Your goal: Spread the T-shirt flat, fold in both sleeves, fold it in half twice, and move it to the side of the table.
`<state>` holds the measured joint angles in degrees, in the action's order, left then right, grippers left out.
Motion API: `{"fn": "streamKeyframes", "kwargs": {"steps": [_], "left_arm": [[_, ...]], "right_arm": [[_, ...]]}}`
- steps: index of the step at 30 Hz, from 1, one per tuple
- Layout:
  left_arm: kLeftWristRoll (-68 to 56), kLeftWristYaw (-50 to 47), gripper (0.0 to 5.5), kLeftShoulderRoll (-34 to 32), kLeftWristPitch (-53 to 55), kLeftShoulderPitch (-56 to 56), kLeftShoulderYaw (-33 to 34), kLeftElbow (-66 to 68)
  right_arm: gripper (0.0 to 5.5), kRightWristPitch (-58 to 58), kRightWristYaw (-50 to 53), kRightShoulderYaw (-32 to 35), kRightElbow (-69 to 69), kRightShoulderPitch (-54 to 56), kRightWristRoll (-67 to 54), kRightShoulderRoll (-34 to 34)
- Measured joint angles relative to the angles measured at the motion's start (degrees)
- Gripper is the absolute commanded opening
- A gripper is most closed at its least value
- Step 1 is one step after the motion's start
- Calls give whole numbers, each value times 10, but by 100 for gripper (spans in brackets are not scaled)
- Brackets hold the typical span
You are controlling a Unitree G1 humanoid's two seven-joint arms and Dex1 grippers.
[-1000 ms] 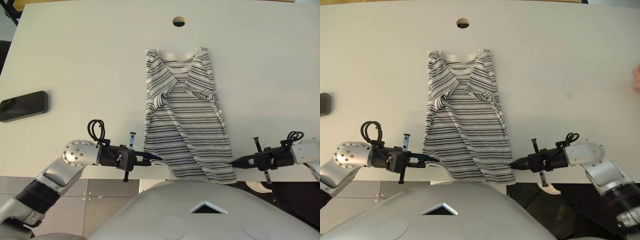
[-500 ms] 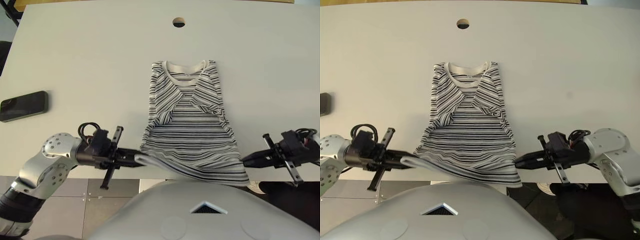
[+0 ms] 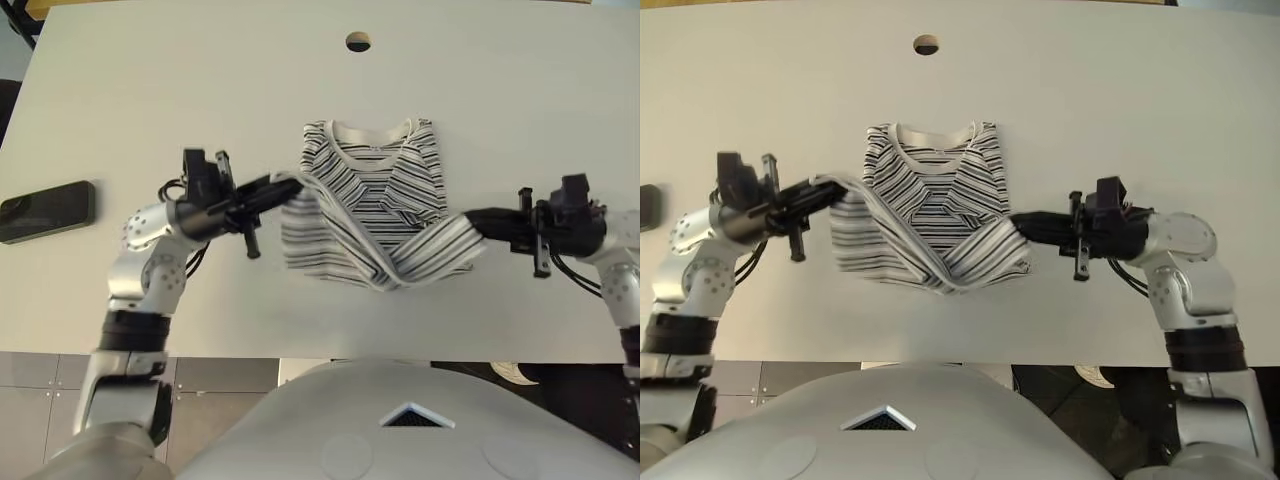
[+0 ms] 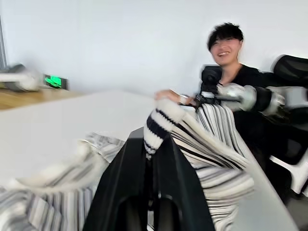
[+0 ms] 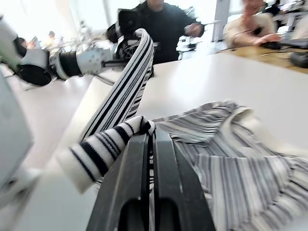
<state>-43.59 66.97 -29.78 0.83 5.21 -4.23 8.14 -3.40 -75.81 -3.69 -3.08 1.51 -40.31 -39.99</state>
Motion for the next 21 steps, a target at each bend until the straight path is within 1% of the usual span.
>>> {"fn": "streamKeyframes", "kwargs": {"steps": [4,10,13,17,21], "left_arm": [[56,-2,12,33,-35,80,23,148],[108,2,12,71,-56,148,37,246],[149,-25,12,94,-75,189,41,325],[193,-67,12,101,-103,227,57,430],[224,-95,12,108,-123,259,71,500]], "right_arm": [[10,22,16,15,-76,51,25,54],[10,60,57,37,-169,107,77,100],[10,83,83,41,-230,147,114,124],[10,95,113,41,-278,181,154,143],[10,93,136,41,-315,205,177,161]]}}
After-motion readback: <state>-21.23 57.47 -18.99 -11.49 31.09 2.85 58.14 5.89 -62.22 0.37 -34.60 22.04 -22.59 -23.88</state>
